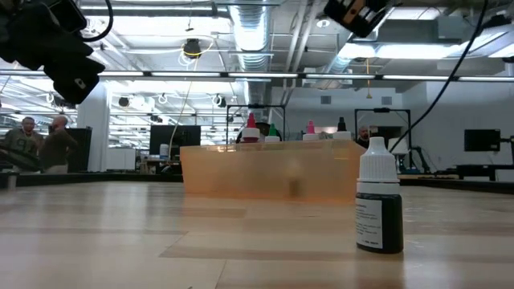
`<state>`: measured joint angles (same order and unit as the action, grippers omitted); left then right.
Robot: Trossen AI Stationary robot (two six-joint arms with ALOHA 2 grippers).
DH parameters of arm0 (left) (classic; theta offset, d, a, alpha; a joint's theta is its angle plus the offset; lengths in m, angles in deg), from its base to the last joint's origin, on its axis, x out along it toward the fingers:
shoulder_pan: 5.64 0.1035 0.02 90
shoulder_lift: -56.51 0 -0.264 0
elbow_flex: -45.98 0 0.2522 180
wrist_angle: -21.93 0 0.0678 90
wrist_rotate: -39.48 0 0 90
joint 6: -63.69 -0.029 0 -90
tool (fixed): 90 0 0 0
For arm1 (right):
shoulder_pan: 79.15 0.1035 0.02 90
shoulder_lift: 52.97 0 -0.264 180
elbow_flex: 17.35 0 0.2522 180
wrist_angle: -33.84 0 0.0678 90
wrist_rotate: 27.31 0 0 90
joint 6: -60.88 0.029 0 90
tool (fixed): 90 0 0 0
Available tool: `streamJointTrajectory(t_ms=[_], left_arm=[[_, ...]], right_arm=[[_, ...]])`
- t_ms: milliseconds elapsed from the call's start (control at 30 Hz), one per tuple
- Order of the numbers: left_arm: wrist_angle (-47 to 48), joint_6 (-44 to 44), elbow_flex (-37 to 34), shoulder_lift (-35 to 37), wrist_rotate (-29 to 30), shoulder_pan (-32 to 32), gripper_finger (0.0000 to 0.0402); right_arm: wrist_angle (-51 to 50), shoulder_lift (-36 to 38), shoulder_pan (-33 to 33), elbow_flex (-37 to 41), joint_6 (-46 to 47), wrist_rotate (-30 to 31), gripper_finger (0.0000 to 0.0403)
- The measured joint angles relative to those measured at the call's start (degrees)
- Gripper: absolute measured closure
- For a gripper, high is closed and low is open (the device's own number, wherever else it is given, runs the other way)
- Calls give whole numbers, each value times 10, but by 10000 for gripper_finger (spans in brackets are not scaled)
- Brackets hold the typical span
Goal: Pick & Place food coloring
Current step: Put the small black food coloring bottle into the bin
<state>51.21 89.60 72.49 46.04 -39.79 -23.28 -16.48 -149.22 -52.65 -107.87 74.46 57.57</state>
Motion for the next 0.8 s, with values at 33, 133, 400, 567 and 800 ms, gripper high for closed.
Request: streamJointTrajectory(t_ms=[33, 133, 400, 567, 800], left_arm=[[2, 0, 0, 3, -4, -1, 280], [15, 0, 0, 14, -14, -5, 280], [28, -1, 0, 32, -20, -11, 280], [36, 0, 0, 31, -42, -11, 280], [37, 0, 0, 31, -43, -11, 280]], right_arm=[[2, -8, 0, -4, 0, 0, 402], [-1, -28, 0, -10, 0, 0, 402], [0, -85, -6, -32, 29, -57, 402], [1, -118, -8, -61, 25, -85, 385], [-10, -129, -3, -78, -15, -84, 320]])
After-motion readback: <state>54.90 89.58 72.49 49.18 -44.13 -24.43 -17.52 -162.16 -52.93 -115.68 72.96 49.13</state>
